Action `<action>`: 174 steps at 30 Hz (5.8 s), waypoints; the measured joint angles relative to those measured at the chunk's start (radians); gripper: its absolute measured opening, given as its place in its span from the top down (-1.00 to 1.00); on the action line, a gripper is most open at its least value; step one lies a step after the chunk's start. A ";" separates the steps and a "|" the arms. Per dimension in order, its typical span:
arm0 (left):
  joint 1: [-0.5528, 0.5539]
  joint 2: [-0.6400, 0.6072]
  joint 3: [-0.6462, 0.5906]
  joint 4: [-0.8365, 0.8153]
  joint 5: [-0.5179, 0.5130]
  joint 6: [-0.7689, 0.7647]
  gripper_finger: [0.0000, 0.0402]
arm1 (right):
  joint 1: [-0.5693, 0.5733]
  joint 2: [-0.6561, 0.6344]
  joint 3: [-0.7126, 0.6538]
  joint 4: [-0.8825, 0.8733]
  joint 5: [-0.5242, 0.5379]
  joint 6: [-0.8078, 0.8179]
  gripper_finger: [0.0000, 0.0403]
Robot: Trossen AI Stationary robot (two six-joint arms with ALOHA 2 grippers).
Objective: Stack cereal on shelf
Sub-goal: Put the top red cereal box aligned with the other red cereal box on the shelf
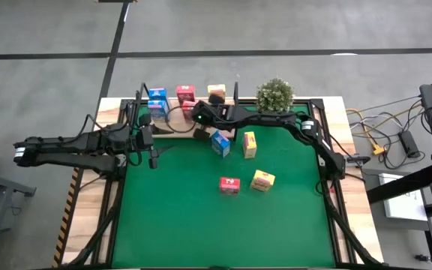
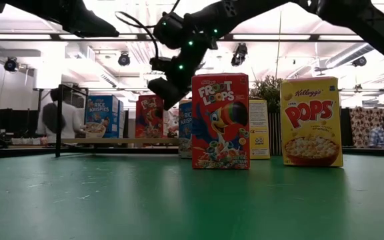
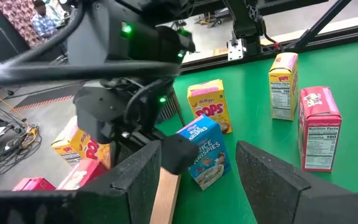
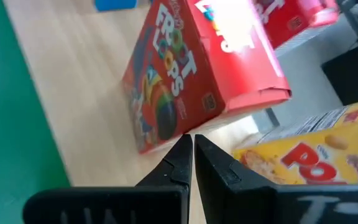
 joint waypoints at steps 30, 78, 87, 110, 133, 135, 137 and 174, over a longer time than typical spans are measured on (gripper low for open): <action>0.000 -0.013 0.006 0.004 -0.001 0.007 0.04 | -0.046 -0.036 -0.003 0.346 -0.116 0.004 0.96; 0.000 -0.054 0.005 -0.025 -0.002 0.003 0.04 | -0.046 -0.065 -0.023 0.140 -0.301 0.032 0.96; 0.000 -0.054 0.005 -0.021 -0.002 0.004 0.04 | -0.062 -0.053 -0.068 0.260 -0.297 0.042 0.96; 0.000 -0.054 0.005 -0.024 -0.002 0.007 0.04 | -0.078 -0.026 -0.068 0.274 -0.238 0.014 0.96; 0.000 -0.054 0.005 -0.029 -0.002 0.007 0.04 | -0.106 -0.051 -0.069 0.189 -0.165 0.060 0.96; 0.000 -0.054 0.004 -0.029 -0.002 0.007 0.04 | -0.107 -0.050 -0.069 0.206 -0.165 0.059 0.96; 0.000 -0.054 0.004 -0.029 -0.002 0.007 0.04 | -0.106 -0.050 -0.069 0.247 -0.166 0.049 0.96; 0.000 -0.054 0.004 -0.029 -0.002 0.007 0.04 | -0.092 -0.050 -0.070 0.315 -0.184 0.074 0.96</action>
